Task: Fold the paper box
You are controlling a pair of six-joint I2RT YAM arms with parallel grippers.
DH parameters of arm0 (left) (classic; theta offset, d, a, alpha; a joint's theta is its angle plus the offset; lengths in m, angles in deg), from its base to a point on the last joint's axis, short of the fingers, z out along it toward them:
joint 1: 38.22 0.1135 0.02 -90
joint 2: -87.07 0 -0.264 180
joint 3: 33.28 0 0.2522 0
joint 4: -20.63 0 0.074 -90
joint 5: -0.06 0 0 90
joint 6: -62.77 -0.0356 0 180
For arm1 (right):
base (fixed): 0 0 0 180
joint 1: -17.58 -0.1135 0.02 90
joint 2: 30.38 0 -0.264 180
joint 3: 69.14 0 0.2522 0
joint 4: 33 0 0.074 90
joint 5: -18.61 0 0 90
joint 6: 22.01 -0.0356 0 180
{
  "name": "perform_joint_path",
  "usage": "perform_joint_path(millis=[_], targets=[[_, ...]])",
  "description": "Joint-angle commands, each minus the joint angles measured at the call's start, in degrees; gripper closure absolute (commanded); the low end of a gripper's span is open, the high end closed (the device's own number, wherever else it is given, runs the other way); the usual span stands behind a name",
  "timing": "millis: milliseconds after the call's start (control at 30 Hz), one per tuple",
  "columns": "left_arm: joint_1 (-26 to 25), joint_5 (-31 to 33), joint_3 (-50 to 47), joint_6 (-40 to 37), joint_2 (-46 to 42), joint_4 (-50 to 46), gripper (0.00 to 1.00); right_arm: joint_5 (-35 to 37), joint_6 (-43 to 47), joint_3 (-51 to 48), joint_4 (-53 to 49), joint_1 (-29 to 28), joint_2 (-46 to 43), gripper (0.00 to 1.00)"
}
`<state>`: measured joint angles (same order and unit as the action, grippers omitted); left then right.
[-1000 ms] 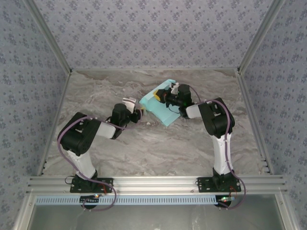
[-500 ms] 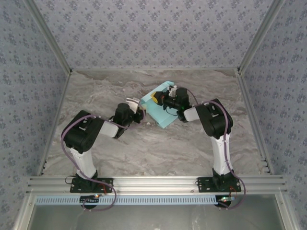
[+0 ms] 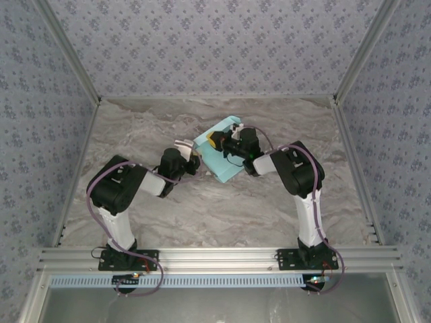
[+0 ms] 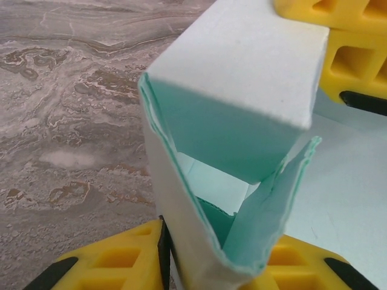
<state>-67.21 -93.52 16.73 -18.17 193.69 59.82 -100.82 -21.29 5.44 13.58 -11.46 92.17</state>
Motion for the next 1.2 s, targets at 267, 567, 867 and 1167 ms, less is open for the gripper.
perform_joint_path(millis=[267, 567, 867, 1167], targets=[[-0.3, -2.0, -2.8, 6.9, -3.2, 4.1, 0.67, 0.1, -2.2, -2.5, -1.5, -3.4, -1.1, 1.0], [-0.4, -5.5, -4.3, 8.3, -5.5, 4.1, 0.62, 1.5, -1.7, -2.4, -0.7, -4.0, -0.5, 1.0], [-0.5, -5.6, -4.2, 8.2, -6.8, 2.3, 0.57, 2.0, -1.2, -2.8, 1.2, -4.4, -0.2, 1.0], [-0.9, 3.3, -0.4, 7.4, -3.1, -3.2, 0.66, 3.2, -1.3, -3.7, 2.1, -6.2, -0.4, 1.0]])
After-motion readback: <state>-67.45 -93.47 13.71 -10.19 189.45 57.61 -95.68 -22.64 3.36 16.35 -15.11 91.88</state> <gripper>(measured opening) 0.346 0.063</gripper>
